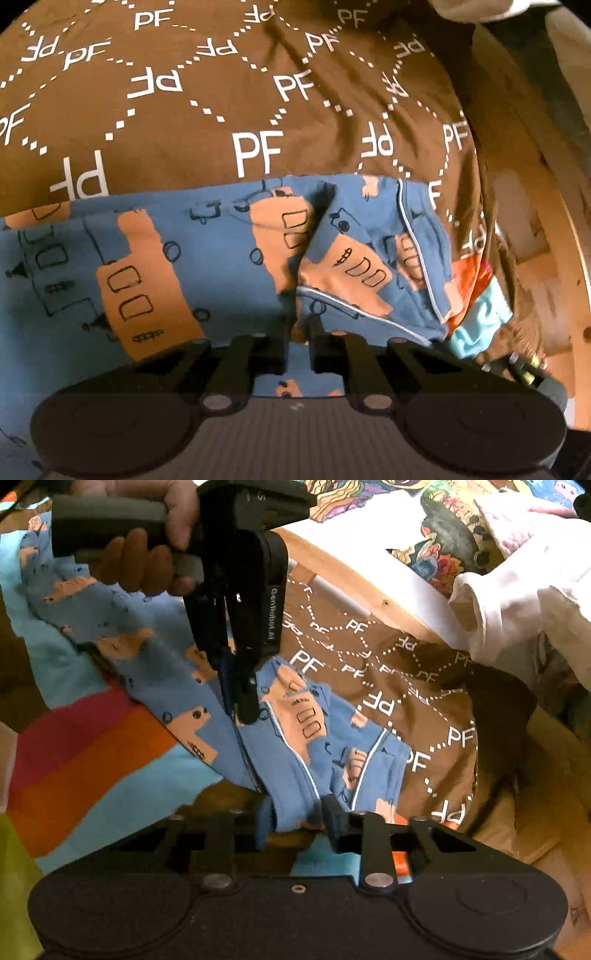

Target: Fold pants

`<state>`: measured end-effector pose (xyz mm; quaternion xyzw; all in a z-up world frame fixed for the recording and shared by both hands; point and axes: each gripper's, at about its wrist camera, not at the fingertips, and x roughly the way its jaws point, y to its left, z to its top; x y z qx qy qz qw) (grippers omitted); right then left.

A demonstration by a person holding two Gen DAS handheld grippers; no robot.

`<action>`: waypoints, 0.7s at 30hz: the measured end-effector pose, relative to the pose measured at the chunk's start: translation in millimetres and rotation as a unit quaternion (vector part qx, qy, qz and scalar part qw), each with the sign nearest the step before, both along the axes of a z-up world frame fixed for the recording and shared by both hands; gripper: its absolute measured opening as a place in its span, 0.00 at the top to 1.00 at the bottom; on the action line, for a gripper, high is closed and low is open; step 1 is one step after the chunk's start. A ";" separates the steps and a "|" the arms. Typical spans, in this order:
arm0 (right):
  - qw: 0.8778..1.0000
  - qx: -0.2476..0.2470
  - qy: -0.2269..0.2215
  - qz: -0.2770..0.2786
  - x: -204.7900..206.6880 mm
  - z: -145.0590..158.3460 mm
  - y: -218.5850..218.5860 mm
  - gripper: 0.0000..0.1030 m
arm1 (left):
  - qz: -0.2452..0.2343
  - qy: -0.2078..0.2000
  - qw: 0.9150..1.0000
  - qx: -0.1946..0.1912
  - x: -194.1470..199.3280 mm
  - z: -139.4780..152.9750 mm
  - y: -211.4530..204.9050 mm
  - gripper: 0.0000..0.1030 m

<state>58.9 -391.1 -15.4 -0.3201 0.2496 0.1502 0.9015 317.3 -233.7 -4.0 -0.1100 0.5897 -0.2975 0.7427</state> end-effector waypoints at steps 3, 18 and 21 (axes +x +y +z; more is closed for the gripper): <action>0.999 0.031 -0.008 -0.011 -0.5 8.5 -7.2 0.95 | 0.006 -0.003 1.000 -0.026 4.1 14.6 -3.7 0.93; 0.901 0.374 0.056 -0.214 32.5 25.3 -115.6 0.67 | -0.001 -0.096 0.993 -0.072 47.5 68.5 -105.6 0.39; 0.890 0.401 0.064 -0.209 29.3 26.7 -121.9 0.65 | -0.012 -0.120 0.991 -0.049 40.2 71.1 -98.4 0.39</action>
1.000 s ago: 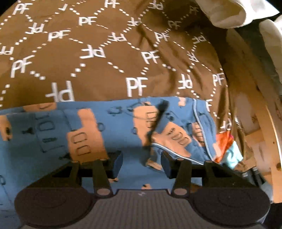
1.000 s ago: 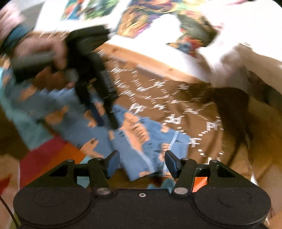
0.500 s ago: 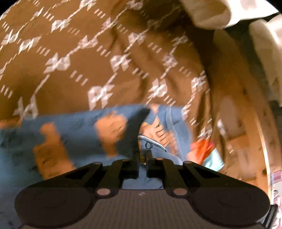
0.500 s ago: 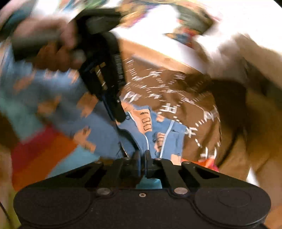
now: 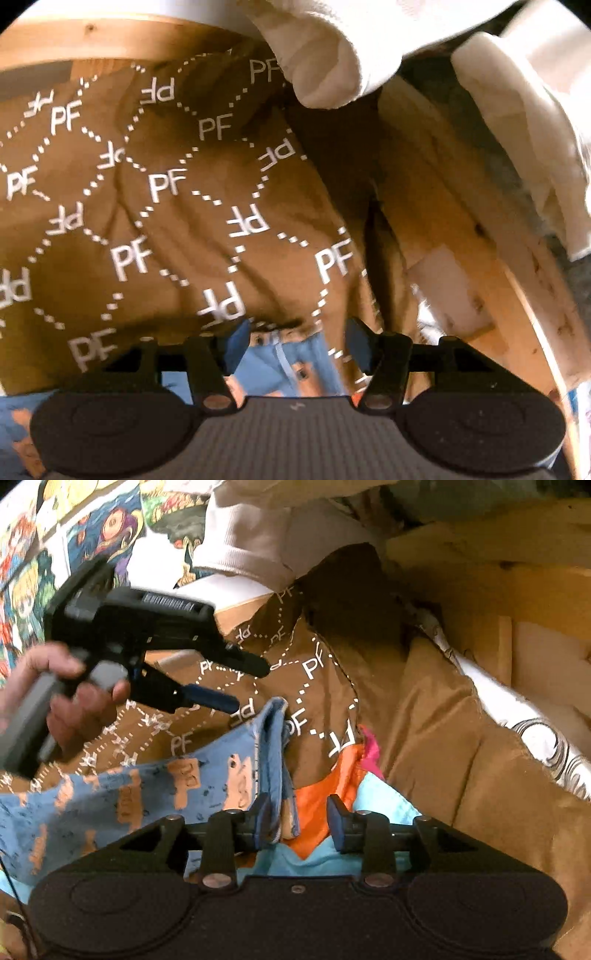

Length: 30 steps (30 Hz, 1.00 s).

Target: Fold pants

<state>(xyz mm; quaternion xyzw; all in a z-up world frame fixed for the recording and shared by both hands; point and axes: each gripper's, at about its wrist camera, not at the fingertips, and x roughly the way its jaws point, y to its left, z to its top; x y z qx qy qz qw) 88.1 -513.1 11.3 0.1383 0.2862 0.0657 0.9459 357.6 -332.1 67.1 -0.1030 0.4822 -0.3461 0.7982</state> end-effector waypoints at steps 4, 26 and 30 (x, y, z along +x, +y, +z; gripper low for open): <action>0.999 0.047 0.007 0.012 5.2 -1.3 -6.8 0.65 | -0.019 0.010 1.000 0.013 -4.7 -6.0 9.4 0.39; 0.999 -0.031 -0.014 0.029 5.2 -6.4 37.7 0.98 | -0.059 0.059 0.995 0.058 -18.1 -23.0 -25.6 0.29; 0.997 -0.059 -0.016 0.039 4.5 -6.8 47.5 0.98 | -0.050 0.057 0.990 0.119 -14.7 -23.7 -48.4 0.32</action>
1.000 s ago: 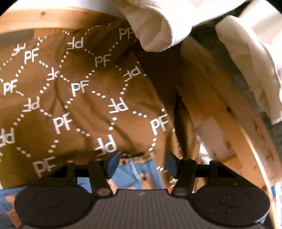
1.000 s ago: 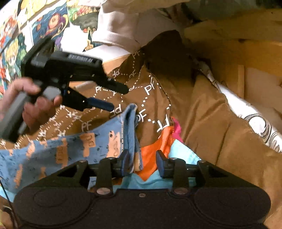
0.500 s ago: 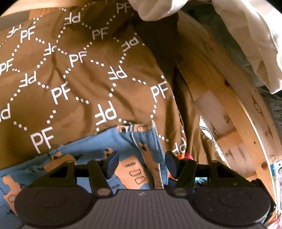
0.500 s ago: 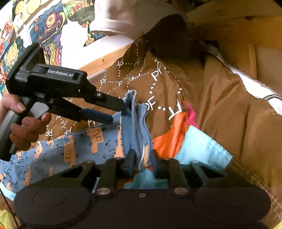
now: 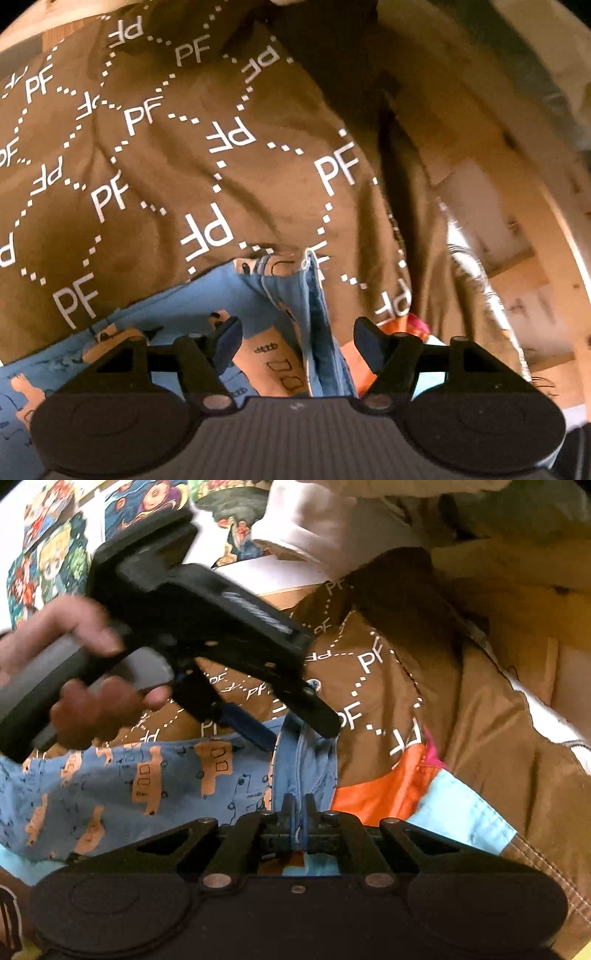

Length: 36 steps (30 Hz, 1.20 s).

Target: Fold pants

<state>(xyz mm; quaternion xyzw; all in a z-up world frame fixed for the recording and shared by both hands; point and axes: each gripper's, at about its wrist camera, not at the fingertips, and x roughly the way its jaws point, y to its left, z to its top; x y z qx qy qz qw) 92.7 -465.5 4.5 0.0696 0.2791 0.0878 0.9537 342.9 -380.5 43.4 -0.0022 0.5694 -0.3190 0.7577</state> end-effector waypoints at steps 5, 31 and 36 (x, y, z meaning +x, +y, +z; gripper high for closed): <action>1.000 0.001 0.003 -0.001 -0.5 0.4 -2.1 0.98 | -0.005 -0.009 0.998 0.055 -0.9 -6.1 -26.3 0.55; 0.999 -0.012 -0.047 0.026 -5.7 1.0 15.7 0.82 | 0.025 0.027 0.998 -0.045 -4.2 15.3 69.8 0.86; 0.991 -0.074 -0.087 0.065 -24.3 23.9 68.7 0.83 | 0.024 0.015 0.995 -0.092 -18.3 34.4 139.9 0.86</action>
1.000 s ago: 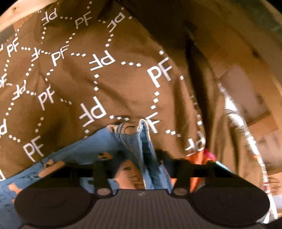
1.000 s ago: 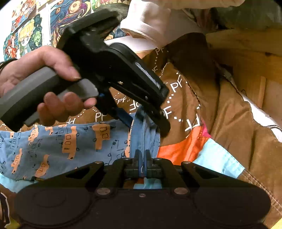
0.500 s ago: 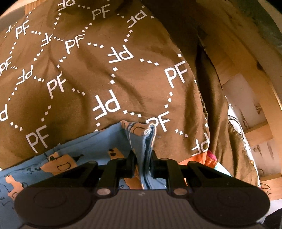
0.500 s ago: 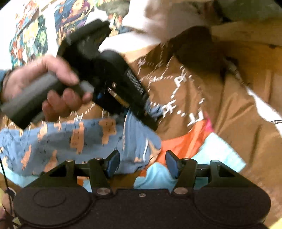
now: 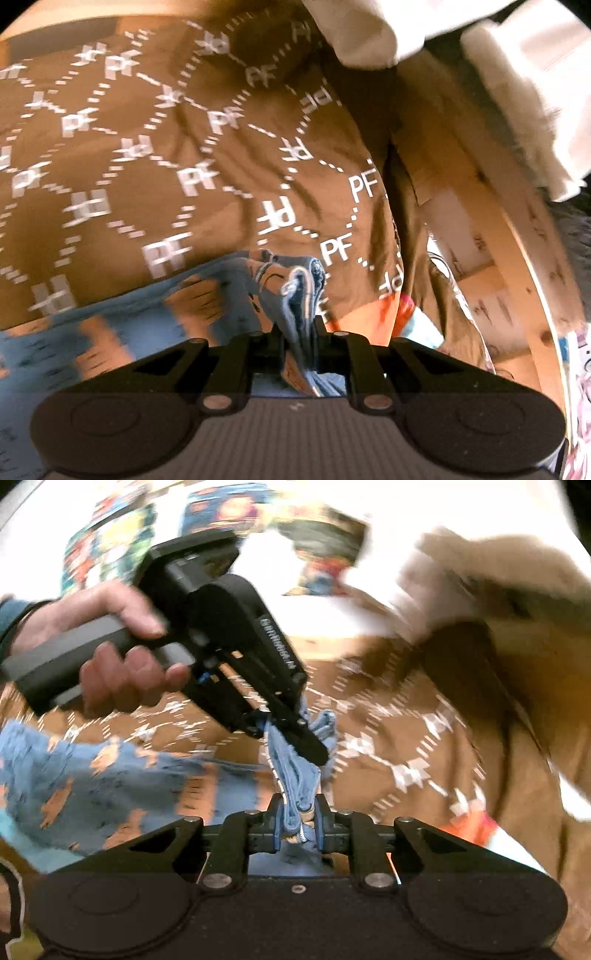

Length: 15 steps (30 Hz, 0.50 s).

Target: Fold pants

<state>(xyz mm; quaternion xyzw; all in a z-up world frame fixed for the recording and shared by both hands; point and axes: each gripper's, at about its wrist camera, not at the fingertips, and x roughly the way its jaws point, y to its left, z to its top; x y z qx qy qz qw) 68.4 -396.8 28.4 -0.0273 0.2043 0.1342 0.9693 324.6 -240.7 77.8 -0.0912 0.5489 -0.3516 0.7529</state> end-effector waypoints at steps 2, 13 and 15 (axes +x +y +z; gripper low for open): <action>0.999 -0.041 -0.010 0.026 -4.8 4.8 32.7 0.83 | 0.007 -0.006 1.000 -0.008 -5.7 1.8 31.8 0.86; 0.986 -0.105 0.065 0.111 7.0 -38.6 178.4 0.74 | 0.105 0.013 0.994 -0.033 -18.6 -63.8 178.5 0.50; 0.985 -0.095 0.073 0.124 6.4 -44.0 183.1 0.63 | 0.121 0.009 0.992 -0.045 -20.1 -69.1 196.4 0.41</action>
